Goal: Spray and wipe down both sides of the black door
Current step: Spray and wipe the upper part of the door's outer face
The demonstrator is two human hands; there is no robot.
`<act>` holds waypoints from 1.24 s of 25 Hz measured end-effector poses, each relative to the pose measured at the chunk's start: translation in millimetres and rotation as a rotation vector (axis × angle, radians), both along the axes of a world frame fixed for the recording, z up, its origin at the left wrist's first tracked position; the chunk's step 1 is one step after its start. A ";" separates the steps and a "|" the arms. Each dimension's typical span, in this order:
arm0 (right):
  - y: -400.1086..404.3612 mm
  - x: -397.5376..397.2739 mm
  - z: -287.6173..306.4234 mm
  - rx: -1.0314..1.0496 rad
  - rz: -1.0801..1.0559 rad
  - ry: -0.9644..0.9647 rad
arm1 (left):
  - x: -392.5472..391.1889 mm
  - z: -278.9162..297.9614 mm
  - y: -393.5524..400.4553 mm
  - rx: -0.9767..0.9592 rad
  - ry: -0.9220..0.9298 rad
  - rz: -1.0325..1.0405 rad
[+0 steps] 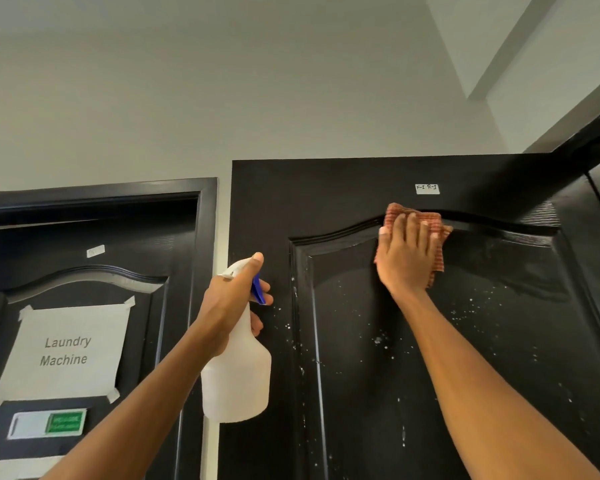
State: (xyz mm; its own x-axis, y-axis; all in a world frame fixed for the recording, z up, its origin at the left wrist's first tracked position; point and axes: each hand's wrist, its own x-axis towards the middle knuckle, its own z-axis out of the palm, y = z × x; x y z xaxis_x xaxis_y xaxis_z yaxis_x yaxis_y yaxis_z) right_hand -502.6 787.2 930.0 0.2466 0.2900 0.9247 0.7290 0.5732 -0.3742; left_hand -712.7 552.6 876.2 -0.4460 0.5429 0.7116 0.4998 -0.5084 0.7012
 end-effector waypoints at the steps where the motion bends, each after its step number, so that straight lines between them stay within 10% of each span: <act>1: -1.6 -6.4 -4.1 0.078 0.002 -0.063 | 3.3 0.7 3.3 -0.003 0.000 -0.002; 10: -0.5 0.1 -7.5 0.480 0.076 -0.800 | 68.2 8.0 34.8 0.015 -0.078 0.050; 17: 74.7 117.8 -11.1 0.085 -0.007 -0.111 | 108.8 10.8 54.7 0.002 -0.100 0.067; 31: 65.0 92.6 -41.7 0.112 0.040 -0.217 | 160.9 36.5 70.0 0.046 -0.009 0.049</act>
State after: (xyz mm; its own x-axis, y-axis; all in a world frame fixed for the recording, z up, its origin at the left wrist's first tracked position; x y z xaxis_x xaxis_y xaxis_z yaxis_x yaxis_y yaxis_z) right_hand -410.1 852.2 888.2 0.0288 0.1883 0.9817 0.7615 0.6320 -0.1436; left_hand -551.8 622.6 912.7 -0.4774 0.4875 0.7310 0.5187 -0.5152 0.6823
